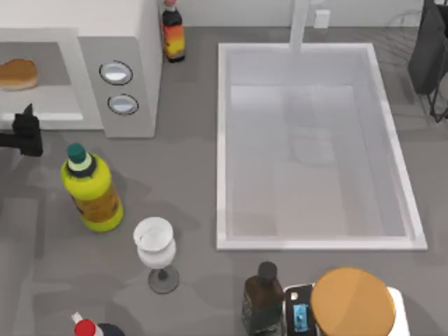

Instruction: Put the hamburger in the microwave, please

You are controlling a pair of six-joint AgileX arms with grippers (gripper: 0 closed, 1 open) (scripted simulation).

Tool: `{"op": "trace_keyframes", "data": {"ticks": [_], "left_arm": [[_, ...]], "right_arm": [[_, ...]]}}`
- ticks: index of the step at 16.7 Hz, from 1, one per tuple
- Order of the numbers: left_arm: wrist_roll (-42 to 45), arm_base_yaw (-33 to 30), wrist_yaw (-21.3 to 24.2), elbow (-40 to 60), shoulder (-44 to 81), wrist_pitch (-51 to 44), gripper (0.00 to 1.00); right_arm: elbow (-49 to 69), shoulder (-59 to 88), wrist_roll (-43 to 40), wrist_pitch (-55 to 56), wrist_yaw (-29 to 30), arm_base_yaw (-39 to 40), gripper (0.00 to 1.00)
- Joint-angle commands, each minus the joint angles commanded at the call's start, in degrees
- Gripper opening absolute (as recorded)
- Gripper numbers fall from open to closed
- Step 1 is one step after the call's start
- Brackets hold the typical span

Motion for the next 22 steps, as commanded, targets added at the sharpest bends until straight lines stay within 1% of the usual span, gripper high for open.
{"op": "trace_keyframes", "data": {"ticks": [2,5,11,13,16,20,22], "left_arm": [[-1.44,1.32,0.56,-5.83,-1.45,0.91,1.0],[-3.44,4.03,0.33,-10.16,-1.83,0.98,1.0],[-3.57,4.01,0.24,-10.39,-1.57,0.72,1.0],[-3.59,3.87,0.26,-9.88,-3.43,-1.29,1.0],[-3.63,3.78,0.19,-7.97,-9.06,-8.81,1.0],[-3.68,3.96,-0.02,-4.31,-18.72,-23.86,1.0],[-3.7,4.01,-0.09,-2.68,-23.05,-29.53,1.0]], "right_arm": [[0.0,0.0,0.0,0.0,0.0,0.0,1.0],[0.0,0.0,0.0,0.0,0.0,0.0,1.0],[0.0,0.0,0.0,0.0,0.0,0.0,1.0],[0.0,0.0,0.0,0.0,0.0,0.0,1.0],[0.0,0.0,0.0,0.0,0.0,0.0,1.0],[0.0,0.0,0.0,0.0,0.0,0.0,1.0],[0.0,0.0,0.0,0.0,0.0,0.0,1.0]]}}
